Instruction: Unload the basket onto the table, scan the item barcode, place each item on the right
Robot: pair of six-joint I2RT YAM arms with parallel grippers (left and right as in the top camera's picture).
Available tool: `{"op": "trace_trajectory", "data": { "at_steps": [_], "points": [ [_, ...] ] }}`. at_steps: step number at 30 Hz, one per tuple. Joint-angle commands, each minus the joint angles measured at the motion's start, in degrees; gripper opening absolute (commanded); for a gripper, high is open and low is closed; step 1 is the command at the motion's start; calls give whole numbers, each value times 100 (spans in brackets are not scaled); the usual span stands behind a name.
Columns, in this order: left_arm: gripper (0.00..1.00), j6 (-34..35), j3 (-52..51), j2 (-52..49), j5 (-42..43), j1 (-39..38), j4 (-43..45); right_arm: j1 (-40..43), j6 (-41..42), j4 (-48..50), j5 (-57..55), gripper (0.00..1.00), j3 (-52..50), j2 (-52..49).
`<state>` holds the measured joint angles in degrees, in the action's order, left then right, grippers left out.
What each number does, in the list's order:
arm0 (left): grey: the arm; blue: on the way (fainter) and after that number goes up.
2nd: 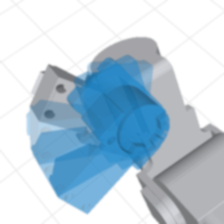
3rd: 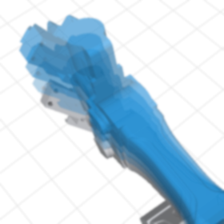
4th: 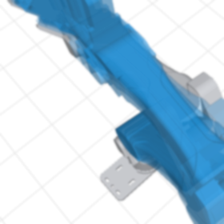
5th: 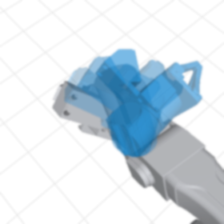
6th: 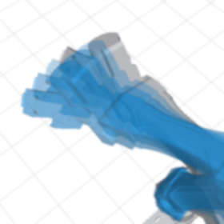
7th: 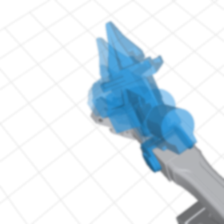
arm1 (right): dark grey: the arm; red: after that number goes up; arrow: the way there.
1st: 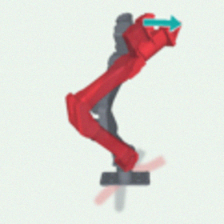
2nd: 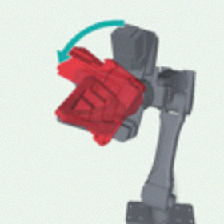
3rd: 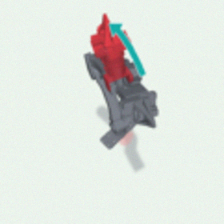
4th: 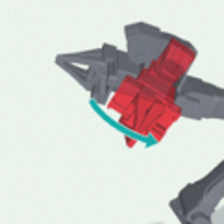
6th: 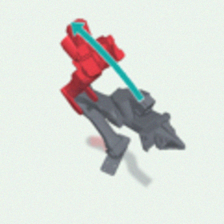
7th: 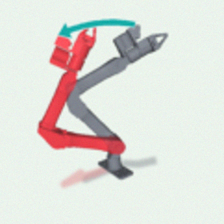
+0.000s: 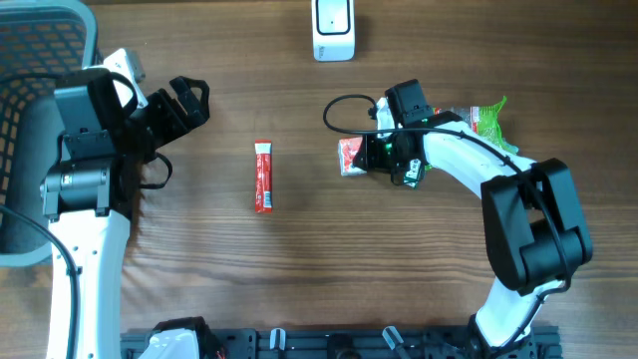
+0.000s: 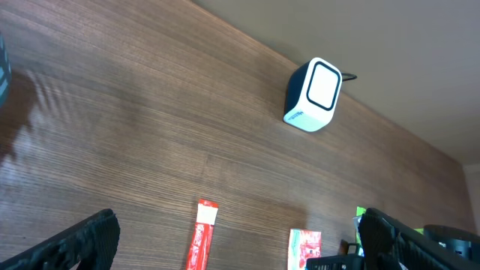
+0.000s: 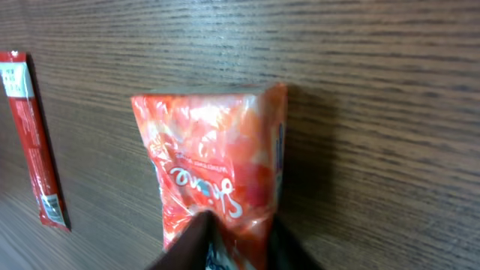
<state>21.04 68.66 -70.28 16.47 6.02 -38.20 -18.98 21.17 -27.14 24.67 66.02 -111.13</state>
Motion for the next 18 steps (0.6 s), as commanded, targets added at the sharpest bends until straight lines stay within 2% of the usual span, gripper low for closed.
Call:
{"op": "trace_trajectory", "data": {
  "at_steps": [1, 5, 9, 13, 15, 18],
  "points": [
    [100, -116, 0, -22, 85, 26, 17, 57, 131, -68, -289, 13, -44, 107],
    [100, -116, 0, -22, 85, 26, 17, 216, -13, -249, -350, 12, 87, 442],
    [100, -116, 0, -22, 85, 26, 17, 166, -66, -479, -1379, 11, 129, 968],
    [100, -116, 0, -22, 85, 26, 17, -251, -168, -826, -3071, 10, 129, 1244],
    [100, -116, 0, -22, 85, 26, 17, -737, -149, -1075, -4419, 8, 118, 1185],
    [100, -116, 0, -22, 85, 26, 17, -1296, -151, -1143, -5438, 6, 109, 990]
  ]
}}
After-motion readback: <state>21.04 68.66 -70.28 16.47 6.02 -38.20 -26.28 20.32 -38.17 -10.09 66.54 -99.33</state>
